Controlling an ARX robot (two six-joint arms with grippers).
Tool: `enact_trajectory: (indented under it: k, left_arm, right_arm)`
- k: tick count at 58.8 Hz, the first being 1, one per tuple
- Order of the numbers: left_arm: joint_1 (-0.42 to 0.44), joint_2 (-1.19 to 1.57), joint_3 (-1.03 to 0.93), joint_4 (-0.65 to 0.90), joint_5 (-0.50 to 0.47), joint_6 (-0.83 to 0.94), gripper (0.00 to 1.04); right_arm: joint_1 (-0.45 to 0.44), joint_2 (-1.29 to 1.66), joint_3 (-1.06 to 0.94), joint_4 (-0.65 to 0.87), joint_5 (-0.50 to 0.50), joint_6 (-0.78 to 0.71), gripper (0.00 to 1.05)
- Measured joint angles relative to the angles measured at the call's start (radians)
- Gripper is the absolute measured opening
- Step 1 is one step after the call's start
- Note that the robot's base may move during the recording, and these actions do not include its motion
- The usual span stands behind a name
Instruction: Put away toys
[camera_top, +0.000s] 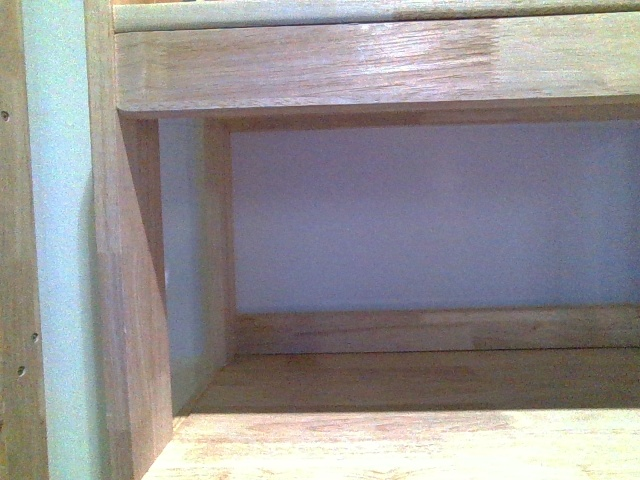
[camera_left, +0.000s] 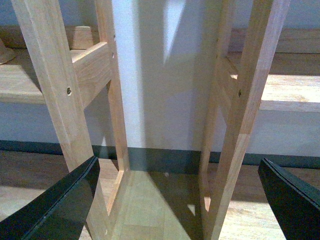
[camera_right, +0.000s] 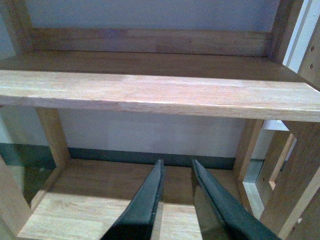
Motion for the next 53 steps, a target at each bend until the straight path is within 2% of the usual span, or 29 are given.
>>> enact_trajectory:
  k: [12, 15, 25, 53]
  left_arm:
    - [0.0, 0.0, 0.0, 0.0, 0.0, 0.0, 0.99]
    - [0.0, 0.0, 0.0, 0.0, 0.0, 0.0, 0.99]
    - [0.0, 0.0, 0.0, 0.0, 0.0, 0.0, 0.99]
    - [0.0, 0.0, 0.0, 0.0, 0.0, 0.0, 0.99]
  right_arm:
    - [0.0, 0.0, 0.0, 0.0, 0.0, 0.0, 0.58]
    - [0.0, 0.0, 0.0, 0.0, 0.0, 0.0, 0.7]
    - [0.0, 0.0, 0.0, 0.0, 0.0, 0.0, 0.98]
    - [0.0, 0.0, 0.0, 0.0, 0.0, 0.001, 0.98]
